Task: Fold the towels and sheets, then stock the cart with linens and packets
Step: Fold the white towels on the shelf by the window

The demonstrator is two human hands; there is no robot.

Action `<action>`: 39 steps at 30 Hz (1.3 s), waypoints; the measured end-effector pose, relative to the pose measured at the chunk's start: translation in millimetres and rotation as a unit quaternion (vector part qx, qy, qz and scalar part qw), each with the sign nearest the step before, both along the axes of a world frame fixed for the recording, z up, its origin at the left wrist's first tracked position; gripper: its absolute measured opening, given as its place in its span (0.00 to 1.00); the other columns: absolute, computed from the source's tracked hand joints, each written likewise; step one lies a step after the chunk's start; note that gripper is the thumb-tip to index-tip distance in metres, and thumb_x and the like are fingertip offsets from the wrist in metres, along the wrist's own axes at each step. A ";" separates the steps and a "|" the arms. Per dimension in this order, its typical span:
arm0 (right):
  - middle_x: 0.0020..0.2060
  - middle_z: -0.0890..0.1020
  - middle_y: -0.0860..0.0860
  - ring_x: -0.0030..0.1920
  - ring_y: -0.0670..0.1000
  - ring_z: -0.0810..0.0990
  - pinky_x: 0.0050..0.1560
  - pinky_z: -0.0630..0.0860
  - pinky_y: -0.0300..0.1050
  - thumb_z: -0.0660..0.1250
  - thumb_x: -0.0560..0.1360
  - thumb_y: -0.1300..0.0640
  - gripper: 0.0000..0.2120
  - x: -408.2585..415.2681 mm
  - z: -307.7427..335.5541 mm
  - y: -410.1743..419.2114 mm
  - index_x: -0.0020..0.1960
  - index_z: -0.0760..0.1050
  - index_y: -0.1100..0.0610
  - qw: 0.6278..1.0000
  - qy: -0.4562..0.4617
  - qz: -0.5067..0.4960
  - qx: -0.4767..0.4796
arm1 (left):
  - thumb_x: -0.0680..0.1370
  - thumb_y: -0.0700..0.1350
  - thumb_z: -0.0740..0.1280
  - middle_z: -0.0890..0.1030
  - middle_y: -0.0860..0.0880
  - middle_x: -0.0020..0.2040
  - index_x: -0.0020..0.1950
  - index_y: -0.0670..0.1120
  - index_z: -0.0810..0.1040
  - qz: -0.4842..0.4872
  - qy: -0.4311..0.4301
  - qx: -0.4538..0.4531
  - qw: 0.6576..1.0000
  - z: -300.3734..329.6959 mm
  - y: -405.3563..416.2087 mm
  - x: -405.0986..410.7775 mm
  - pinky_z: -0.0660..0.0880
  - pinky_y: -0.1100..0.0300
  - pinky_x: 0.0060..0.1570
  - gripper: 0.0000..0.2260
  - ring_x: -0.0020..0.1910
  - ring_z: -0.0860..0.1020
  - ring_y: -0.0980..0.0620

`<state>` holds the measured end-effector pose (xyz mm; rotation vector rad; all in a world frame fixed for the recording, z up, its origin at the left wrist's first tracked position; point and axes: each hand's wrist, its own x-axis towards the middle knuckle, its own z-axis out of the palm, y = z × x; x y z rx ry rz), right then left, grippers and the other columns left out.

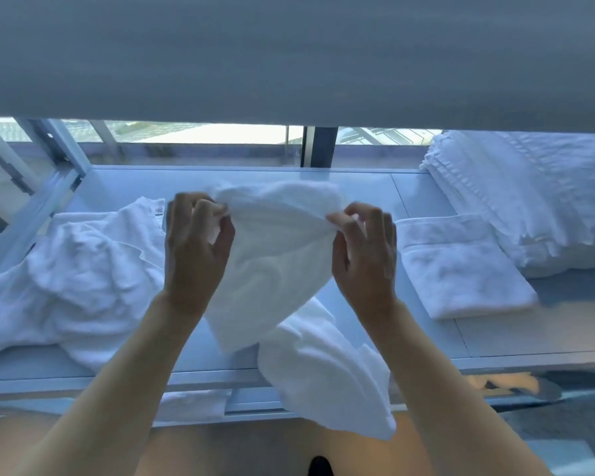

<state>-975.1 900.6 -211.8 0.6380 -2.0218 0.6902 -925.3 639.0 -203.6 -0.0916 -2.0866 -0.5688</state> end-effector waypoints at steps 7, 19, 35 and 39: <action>0.83 0.49 0.53 0.83 0.59 0.44 0.77 0.49 0.70 0.61 0.77 0.61 0.36 -14.6 -55.8 -29.4 0.83 0.54 0.53 0.906 -0.389 -0.060 0.159 | 0.77 0.45 0.73 0.67 0.37 0.75 0.74 0.42 0.72 0.046 -0.412 0.016 0.910 -64.6 -0.9 -4.2 0.68 0.42 0.69 0.27 0.71 0.69 0.33; 0.83 0.50 0.45 0.83 0.49 0.44 0.81 0.44 0.59 0.64 0.77 0.52 0.35 5.0 -105.5 -8.7 0.82 0.57 0.46 0.830 -0.506 0.082 0.219 | 0.78 0.51 0.70 0.78 0.49 0.47 0.47 0.50 0.82 0.062 -0.420 0.005 0.905 -87.3 6.8 23.4 0.72 0.53 0.42 0.06 0.50 0.79 0.42; 0.67 0.75 0.55 0.66 0.59 0.72 0.67 0.70 0.50 0.65 0.78 0.61 0.16 -18.5 -103.2 0.5 0.65 0.77 0.62 0.872 -0.479 -0.017 0.101 | 0.74 0.33 0.72 0.73 0.45 0.42 0.40 0.40 0.73 -0.001 -0.347 0.032 0.937 -104.5 3.7 36.3 0.70 0.50 0.43 0.08 0.45 0.74 0.40; 0.49 0.80 0.58 0.49 0.62 0.79 0.46 0.72 0.46 0.66 0.71 0.67 0.08 -27.7 -95.9 -11.0 0.47 0.82 0.63 0.868 -0.493 -0.026 0.051 | 0.73 0.33 0.72 0.70 0.50 0.43 0.41 0.42 0.73 -0.012 -0.253 0.029 0.967 -78.3 -9.2 31.2 0.70 0.52 0.45 0.09 0.45 0.73 0.41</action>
